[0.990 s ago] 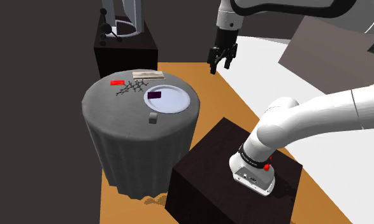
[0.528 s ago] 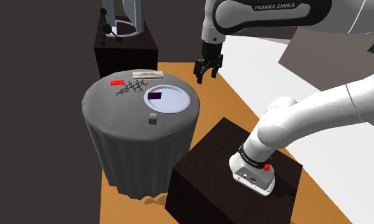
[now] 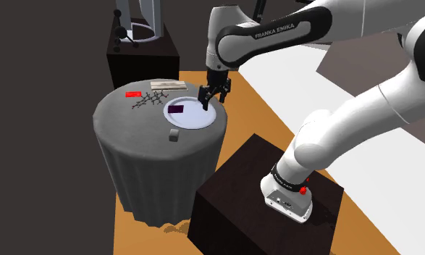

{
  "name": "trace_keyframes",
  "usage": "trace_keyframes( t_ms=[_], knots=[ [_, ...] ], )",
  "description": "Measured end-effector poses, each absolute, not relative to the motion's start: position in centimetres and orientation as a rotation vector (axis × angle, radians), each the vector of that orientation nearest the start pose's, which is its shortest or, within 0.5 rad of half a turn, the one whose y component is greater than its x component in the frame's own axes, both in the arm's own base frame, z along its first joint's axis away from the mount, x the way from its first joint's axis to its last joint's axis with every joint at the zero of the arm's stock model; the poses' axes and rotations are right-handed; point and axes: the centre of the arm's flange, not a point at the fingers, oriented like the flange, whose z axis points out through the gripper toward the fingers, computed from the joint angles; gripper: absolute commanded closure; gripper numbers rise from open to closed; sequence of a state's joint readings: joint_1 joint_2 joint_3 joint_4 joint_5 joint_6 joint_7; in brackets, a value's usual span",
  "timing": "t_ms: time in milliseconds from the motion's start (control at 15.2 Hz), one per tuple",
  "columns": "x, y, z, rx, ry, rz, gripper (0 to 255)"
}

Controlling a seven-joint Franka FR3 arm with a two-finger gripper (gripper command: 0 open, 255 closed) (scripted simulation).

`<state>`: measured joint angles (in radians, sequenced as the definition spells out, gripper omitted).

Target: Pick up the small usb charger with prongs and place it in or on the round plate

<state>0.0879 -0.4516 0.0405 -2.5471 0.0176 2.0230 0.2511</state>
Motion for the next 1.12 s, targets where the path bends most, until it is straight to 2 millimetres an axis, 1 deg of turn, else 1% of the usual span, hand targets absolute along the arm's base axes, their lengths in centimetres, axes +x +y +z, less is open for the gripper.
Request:
trace_keyframes(
  t_ms=[132,198,330,462,528,660,792,924,990,1122],
  knots=[
    [39.9,6.0,40.1,-3.148,0.209,0.099,0],
    [40.8,6.7,39.2,-3.148,0.206,0.092,0],
    [41.8,8.2,37.2,-3.148,0.202,0.080,0],
    [42.9,9.1,35.5,-3.149,0.197,0.065,0],
    [43.9,9.6,34.7,-3.149,0.194,0.058,0],
    [45.1,10.5,32.5,-3.149,0.189,0.046,0],
    [46.1,12.3,30.8,-3.149,0.183,0.032,0],
    [47.7,13.6,29.2,-3.148,0.178,0.017,0],
    [48.5,14.5,28.1,-3.148,0.175,0.011,0],
    [49.0,15.2,26.8,-3.147,0.173,0.004,0]
  ],
)
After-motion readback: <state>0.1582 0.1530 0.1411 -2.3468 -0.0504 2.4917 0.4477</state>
